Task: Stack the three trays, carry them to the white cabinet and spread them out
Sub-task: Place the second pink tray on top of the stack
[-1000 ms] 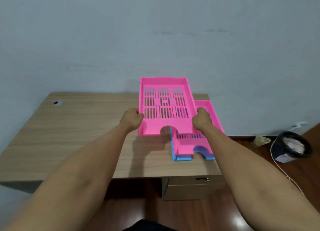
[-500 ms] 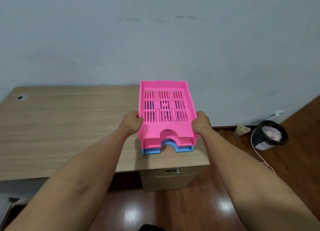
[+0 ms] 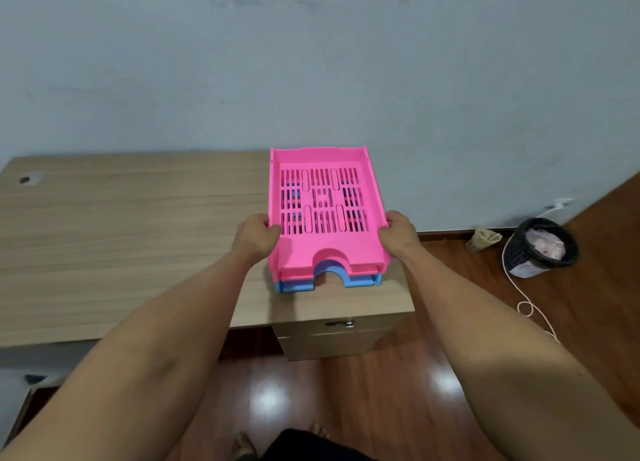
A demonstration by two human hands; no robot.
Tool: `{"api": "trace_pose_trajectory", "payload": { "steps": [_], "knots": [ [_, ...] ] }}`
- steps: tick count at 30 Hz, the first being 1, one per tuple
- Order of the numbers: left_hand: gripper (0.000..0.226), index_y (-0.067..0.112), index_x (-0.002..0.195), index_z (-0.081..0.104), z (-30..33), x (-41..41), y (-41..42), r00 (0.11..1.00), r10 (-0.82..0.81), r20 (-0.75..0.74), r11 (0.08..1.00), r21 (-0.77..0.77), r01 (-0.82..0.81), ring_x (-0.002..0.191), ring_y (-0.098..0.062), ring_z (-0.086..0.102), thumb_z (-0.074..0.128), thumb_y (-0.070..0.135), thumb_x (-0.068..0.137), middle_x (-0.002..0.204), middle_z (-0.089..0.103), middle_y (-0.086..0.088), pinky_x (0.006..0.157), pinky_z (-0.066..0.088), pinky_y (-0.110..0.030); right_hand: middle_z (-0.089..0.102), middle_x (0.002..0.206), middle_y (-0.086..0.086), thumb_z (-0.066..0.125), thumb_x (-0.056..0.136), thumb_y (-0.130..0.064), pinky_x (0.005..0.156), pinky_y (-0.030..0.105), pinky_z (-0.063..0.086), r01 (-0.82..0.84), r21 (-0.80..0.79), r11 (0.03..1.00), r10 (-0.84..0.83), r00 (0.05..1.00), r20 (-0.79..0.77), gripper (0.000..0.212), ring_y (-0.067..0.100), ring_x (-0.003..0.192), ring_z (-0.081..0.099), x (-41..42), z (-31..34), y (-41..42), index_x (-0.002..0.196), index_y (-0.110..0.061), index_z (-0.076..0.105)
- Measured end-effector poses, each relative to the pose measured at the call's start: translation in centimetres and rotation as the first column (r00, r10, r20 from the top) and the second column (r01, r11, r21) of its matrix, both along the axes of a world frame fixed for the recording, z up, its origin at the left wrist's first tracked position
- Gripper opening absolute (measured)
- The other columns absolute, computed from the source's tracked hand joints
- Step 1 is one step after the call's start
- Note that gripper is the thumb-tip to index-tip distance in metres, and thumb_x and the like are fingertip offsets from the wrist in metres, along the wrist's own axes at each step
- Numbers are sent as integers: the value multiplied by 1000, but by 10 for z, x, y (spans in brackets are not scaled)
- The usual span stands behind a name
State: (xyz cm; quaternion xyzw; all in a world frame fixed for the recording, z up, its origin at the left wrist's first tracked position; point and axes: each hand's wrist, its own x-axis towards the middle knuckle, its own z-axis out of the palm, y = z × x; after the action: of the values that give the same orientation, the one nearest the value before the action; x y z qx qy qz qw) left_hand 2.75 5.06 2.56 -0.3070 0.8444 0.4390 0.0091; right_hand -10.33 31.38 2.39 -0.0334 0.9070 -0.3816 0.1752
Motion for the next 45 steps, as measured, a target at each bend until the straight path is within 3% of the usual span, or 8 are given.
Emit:
{"api": "trace_pose_trajectory", "payload": {
  "steps": [3,6,9,21,27,35,40,45],
  "knots": [
    [37,10,134,65,4,1,3,999,23,24,978,206,-27,107,-38,68,43,14,105,121,72,-16,96,59,-55,69,123,15,41,104,-18,98,49,55,-30,-79,996,36,997,74,36,32,110,66,-2,0,5,132,-10,61],
    [38,21,144,52,9,10,6,999,-21,49,934,357,2,108,-37,63,32,28,113,122,64,-9,90,59,-57,70,119,10,39,107,-23,98,48,56,-26,-144,989,43,992,117,37,27,108,67,-1,-2,6,136,-15,60],
    [44,22,149,46,7,15,7,998,-28,51,923,385,6,113,-39,64,28,39,113,133,63,-11,77,61,-48,70,121,9,39,108,-27,98,49,56,-22,-177,984,47,989,138,37,27,109,68,-1,-3,5,139,-18,58],
    [59,12,152,45,2,12,9,990,16,140,883,463,-80,122,-41,58,26,50,111,146,58,-18,97,52,-59,68,121,11,35,110,-30,94,41,55,-14,-214,977,47,987,151,38,27,108,65,1,-4,5,136,-12,57],
    [48,12,139,57,-5,5,8,986,108,124,851,501,-156,117,-34,60,31,43,112,129,66,-11,109,47,-53,71,96,2,36,107,-36,66,29,50,-15,-219,976,64,974,217,37,24,98,70,-4,-2,8,109,-14,66],
    [53,31,108,68,-32,-8,-2,984,138,115,738,650,-180,121,-36,60,35,71,99,117,69,-7,110,46,-58,75,120,-5,32,78,-95,110,61,38,54,-398,916,135,892,432,69,24,120,65,-18,-36,15,112,-50,72],
    [87,29,128,71,-57,-11,-14,983,165,81,657,734,-171,129,-44,61,66,88,64,134,68,-14,110,44,-66,72,126,10,45,83,-84,112,65,37,183,-493,851,121,844,523,73,39,122,65,-23,-51,12,124,-30,71],
    [83,22,137,64,-67,-10,-9,970,241,9,568,810,-149,123,-46,66,70,77,75,137,66,-21,107,48,-66,71,126,19,63,74,-78,105,63,46,314,-524,791,30,837,547,74,42,116,68,-22,-55,9,120,-21,73]
  ]
}}
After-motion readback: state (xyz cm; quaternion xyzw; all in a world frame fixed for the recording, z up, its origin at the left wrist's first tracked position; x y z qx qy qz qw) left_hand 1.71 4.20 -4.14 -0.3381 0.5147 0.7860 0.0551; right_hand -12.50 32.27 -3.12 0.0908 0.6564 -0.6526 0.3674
